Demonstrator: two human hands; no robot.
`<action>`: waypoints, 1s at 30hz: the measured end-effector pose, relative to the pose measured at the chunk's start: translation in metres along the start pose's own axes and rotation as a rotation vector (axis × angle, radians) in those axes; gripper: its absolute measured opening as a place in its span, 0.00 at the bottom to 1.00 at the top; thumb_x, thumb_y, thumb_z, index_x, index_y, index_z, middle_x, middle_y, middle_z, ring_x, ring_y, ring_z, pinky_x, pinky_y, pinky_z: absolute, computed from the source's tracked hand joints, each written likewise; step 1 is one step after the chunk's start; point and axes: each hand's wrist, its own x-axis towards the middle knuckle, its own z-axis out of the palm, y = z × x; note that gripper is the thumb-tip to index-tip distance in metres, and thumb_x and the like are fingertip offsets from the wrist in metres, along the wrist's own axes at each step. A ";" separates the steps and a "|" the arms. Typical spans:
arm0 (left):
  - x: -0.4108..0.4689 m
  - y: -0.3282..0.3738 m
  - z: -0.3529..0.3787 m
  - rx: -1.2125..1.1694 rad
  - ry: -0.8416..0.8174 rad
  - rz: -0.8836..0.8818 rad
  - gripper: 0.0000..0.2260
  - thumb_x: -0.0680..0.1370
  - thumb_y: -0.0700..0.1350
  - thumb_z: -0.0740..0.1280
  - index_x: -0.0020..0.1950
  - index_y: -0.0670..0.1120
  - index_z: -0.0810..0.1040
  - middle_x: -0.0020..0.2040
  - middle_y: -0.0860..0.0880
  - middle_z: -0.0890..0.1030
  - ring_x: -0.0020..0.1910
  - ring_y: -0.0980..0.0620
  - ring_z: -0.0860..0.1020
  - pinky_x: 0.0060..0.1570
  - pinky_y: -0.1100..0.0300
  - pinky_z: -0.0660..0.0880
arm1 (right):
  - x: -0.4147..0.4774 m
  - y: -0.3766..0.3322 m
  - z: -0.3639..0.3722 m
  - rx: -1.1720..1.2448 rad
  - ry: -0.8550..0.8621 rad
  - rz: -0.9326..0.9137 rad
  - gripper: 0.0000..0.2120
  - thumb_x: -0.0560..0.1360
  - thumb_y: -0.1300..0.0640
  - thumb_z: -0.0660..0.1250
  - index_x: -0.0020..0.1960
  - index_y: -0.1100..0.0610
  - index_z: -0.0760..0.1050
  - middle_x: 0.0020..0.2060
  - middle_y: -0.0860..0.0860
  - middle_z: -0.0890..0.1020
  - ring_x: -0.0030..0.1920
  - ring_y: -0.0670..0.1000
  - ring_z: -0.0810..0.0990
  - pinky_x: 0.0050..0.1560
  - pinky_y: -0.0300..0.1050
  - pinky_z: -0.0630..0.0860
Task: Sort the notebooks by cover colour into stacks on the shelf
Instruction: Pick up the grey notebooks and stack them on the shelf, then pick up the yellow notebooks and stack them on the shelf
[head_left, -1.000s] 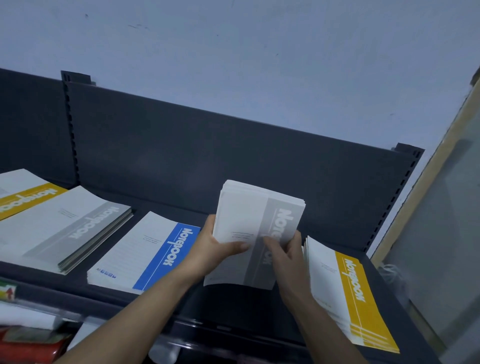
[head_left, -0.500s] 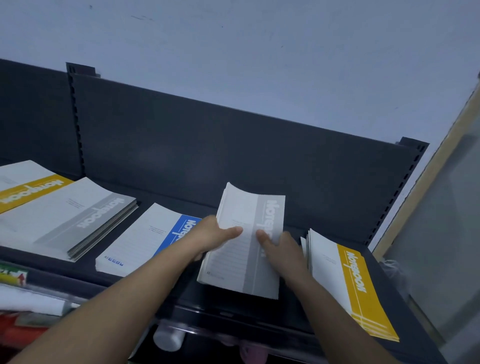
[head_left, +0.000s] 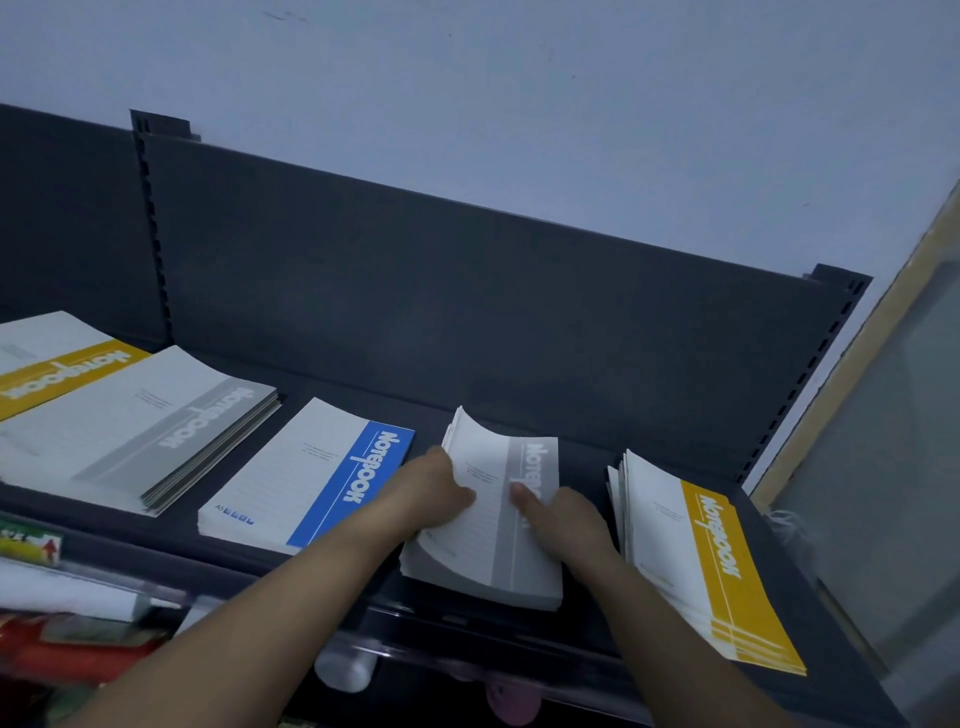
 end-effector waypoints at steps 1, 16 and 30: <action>0.000 -0.001 0.000 0.037 0.010 0.009 0.23 0.79 0.50 0.64 0.70 0.41 0.64 0.65 0.44 0.73 0.63 0.45 0.72 0.52 0.57 0.72 | -0.001 0.000 0.000 -0.010 -0.005 0.002 0.27 0.77 0.37 0.59 0.56 0.60 0.78 0.50 0.54 0.82 0.47 0.53 0.80 0.46 0.44 0.75; 0.002 0.004 0.004 0.276 0.152 0.059 0.27 0.75 0.54 0.67 0.70 0.45 0.63 0.67 0.45 0.69 0.68 0.43 0.66 0.65 0.46 0.65 | -0.022 -0.020 -0.020 -0.432 0.313 -0.241 0.24 0.76 0.39 0.61 0.62 0.56 0.63 0.58 0.55 0.76 0.59 0.57 0.75 0.50 0.48 0.72; -0.009 0.134 0.096 0.080 -0.037 0.287 0.23 0.76 0.54 0.65 0.67 0.45 0.70 0.65 0.44 0.72 0.64 0.45 0.71 0.62 0.52 0.71 | -0.006 0.116 -0.118 -0.319 0.148 0.109 0.37 0.74 0.35 0.62 0.74 0.57 0.59 0.72 0.59 0.63 0.70 0.61 0.65 0.64 0.55 0.71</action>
